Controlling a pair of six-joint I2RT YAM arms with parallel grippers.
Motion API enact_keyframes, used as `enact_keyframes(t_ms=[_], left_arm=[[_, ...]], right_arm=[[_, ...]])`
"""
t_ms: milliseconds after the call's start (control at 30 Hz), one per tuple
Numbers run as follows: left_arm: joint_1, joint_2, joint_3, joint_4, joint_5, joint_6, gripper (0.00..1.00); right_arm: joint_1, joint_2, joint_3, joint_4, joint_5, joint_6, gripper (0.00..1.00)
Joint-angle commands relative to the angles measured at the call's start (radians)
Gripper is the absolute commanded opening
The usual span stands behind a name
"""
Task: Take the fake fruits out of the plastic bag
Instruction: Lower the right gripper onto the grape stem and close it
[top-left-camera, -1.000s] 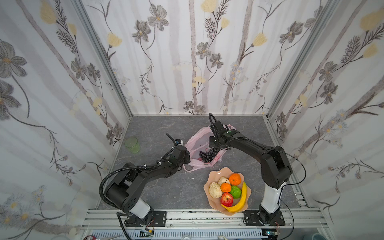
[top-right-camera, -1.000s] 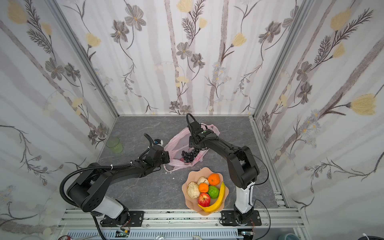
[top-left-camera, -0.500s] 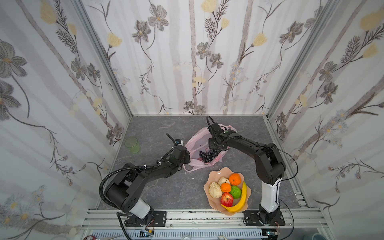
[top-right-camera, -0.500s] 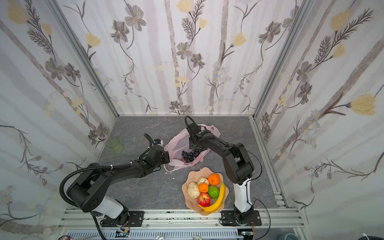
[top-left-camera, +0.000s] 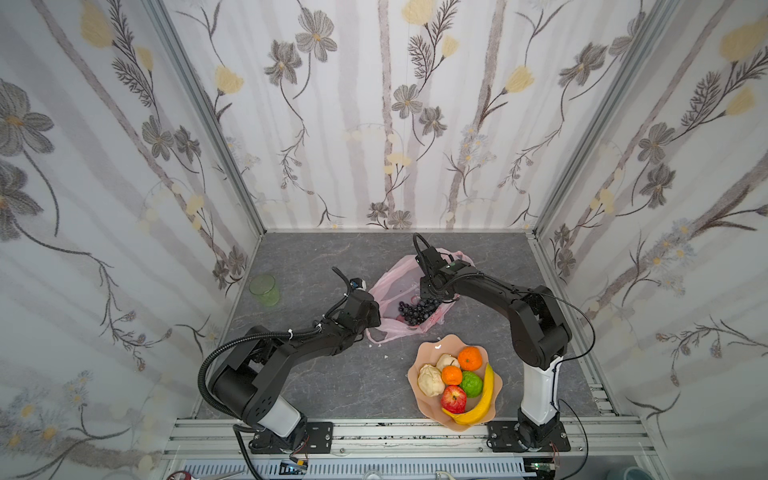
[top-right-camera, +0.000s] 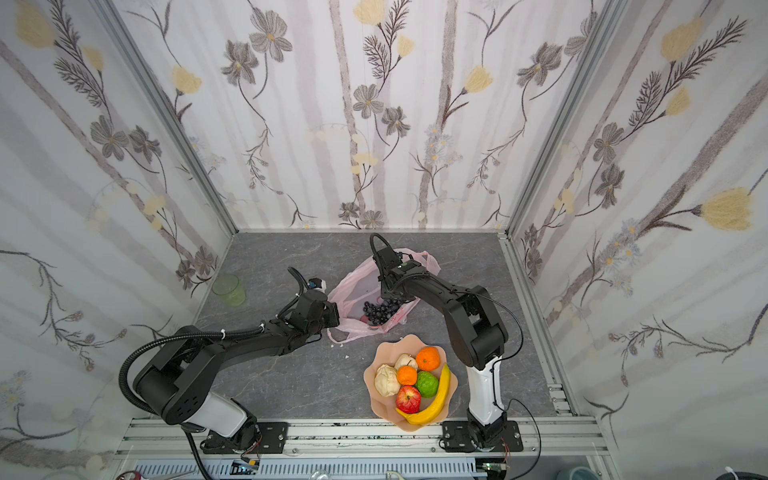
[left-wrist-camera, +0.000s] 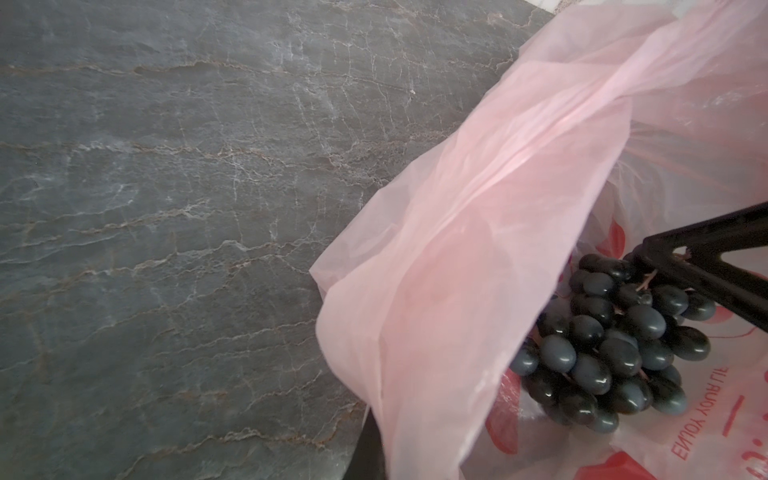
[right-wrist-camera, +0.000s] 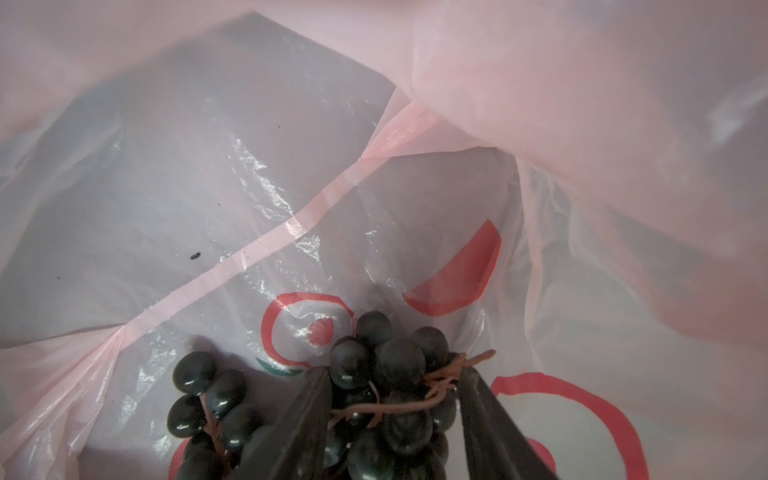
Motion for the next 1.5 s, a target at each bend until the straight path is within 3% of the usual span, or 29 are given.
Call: enact_keyframes(t_ms=[0,1067,1467], left_arm=[[0.000,-0.003,-0.001,0.019,-0.011,0.000,0.08],[0.001,-0.002,-0.001,0.018,-0.012,0.002,0.08],[0.001,0.001,-0.001,0.016,-0.013,0.003,0.08]], right_arm=[[0.001,0.005,-0.001,0.028,0.001,-0.007,0.47],[-0.001,-0.008,0.001,0.032,0.021,-0.004,0.11],[0.000,-0.041,-0.001,0.021,0.045,-0.007,0.05]])
